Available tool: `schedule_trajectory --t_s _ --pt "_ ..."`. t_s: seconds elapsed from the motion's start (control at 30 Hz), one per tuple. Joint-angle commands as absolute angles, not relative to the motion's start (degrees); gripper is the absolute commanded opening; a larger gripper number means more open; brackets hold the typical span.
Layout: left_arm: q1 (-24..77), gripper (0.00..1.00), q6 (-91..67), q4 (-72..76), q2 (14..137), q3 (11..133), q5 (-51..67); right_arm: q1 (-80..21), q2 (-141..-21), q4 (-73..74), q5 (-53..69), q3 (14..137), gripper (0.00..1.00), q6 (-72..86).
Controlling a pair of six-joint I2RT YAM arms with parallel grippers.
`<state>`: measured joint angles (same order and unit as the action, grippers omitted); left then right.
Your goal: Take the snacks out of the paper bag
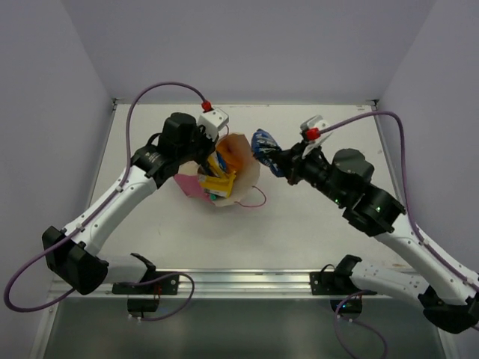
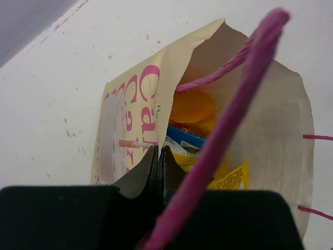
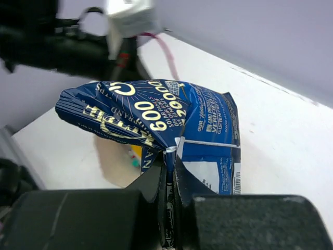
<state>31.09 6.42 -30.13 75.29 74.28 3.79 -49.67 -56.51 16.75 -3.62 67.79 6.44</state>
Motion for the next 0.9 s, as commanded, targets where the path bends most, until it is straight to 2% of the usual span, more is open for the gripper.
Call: schedule_trajectory --t_s 0.0,0.13,0.3,0.4,0.43,0.47,0.57,0.7,0.87 --pt "33.30 0.00 4.13 -25.49 75.06 72.43 3.51 -39.70 -54.15 20.92 -11.34 62.59 0.00 12.03" --pt "35.06 0.00 3.34 -25.05 75.59 71.37 2.64 -26.83 -58.87 16.27 -9.50 60.29 0.00 14.32" --pt "36.91 0.00 2.11 -24.35 76.02 70.58 2.03 -21.28 -74.33 7.31 -7.56 64.59 0.00 13.80" --pt "37.35 0.00 1.67 -23.91 76.03 70.31 1.85 -20.92 -83.92 6.68 -7.65 69.77 0.36 13.10" --pt "37.35 0.00 1.58 -23.91 76.11 70.31 1.67 -20.92 -85.07 7.20 -6.17 70.66 0.58 12.75" --pt "37.35 0.00 1.58 -23.99 76.11 70.31 1.76 -21.00 -85.17 7.99 -2.85 71.53 0.63 12.31" --pt "37.44 0.00 1.32 -23.99 76.03 70.14 1.67 -22.23 -78.35 6.69 5.23 66.65 0.72 13.79" --pt "37.44 0.00 1.32 -24.08 76.03 69.96 1.67 -30.11 -69.54 5.62 14.04 60.21 0.73 13.10" --pt "37.44 0.00 1.67 -24.87 75.85 70.49 1.67 -37.70 -67.06 3.08 24.60 54.93 0.75 8.71"
